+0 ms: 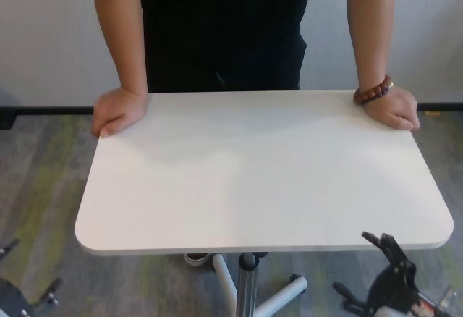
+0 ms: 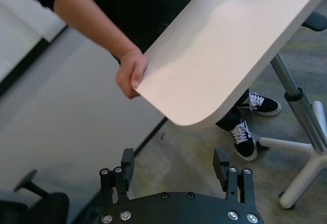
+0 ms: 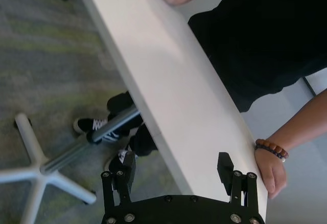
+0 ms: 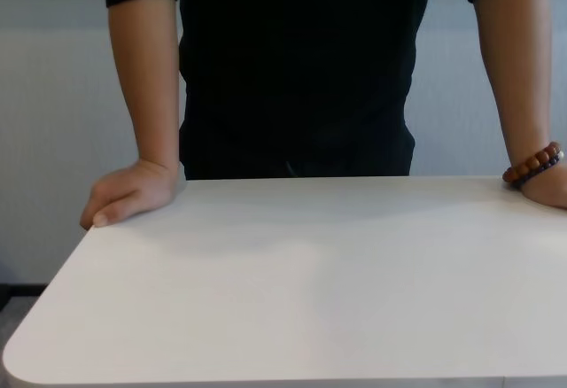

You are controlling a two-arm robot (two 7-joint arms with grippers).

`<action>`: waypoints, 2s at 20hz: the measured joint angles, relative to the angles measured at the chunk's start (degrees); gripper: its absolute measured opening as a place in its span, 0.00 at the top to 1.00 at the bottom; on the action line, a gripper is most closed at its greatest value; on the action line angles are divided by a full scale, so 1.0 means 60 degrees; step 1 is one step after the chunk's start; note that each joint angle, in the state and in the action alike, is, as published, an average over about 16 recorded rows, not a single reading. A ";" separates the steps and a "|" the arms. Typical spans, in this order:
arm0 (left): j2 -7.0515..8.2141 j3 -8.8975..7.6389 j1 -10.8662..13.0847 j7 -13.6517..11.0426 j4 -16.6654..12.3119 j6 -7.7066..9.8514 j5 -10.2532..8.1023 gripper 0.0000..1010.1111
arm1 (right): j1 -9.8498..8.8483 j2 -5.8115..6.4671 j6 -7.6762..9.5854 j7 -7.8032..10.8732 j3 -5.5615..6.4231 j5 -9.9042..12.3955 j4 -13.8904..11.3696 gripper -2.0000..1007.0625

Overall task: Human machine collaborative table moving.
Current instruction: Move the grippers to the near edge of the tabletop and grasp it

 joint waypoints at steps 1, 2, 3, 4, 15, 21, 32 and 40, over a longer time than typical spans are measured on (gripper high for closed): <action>-0.0026 0.0027 0.0045 0.0081 -0.0039 -0.0007 0.0212 0.01 | -0.0097 0.0027 0.0178 -0.0070 -0.0015 -0.0170 -0.0070 0.00; -0.0055 0.0054 0.0084 0.0162 -0.0078 -0.0011 0.0426 0.01 | -0.0190 0.0050 0.0362 -0.0135 -0.0029 -0.0339 -0.0135 0.00; -0.0090 0.0086 0.0108 0.0242 -0.0109 0.0002 0.0647 0.01 | -0.0268 0.0066 0.0538 -0.0190 -0.0040 -0.0497 -0.0187 0.00; -0.0129 0.0121 0.0123 0.0317 -0.0137 0.0024 0.0869 0.01 | -0.0337 0.0076 0.0707 -0.0243 -0.0050 -0.0648 -0.0231 0.00; -0.0755 0.0688 -0.0414 0.0570 -0.0125 0.0665 0.3053 0.01 | -0.0536 -0.0030 0.1601 -0.0386 0.0085 -0.1495 -0.0280 0.00; -0.1139 0.1010 -0.0992 0.0408 0.0005 0.1033 0.3915 0.01 | -0.0426 -0.0183 0.1533 -0.0286 0.0269 -0.1529 -0.0088 0.00; -0.1703 0.1413 -0.1755 0.0147 0.0386 0.1375 0.5062 0.01 | -0.0260 -0.0444 0.1459 -0.0044 0.0498 -0.1645 0.0234 0.00; -0.2177 0.1625 -0.2184 0.0085 0.0710 0.1468 0.5692 0.01 | -0.0127 -0.0591 0.1505 0.0177 0.0619 -0.1838 0.0407 0.00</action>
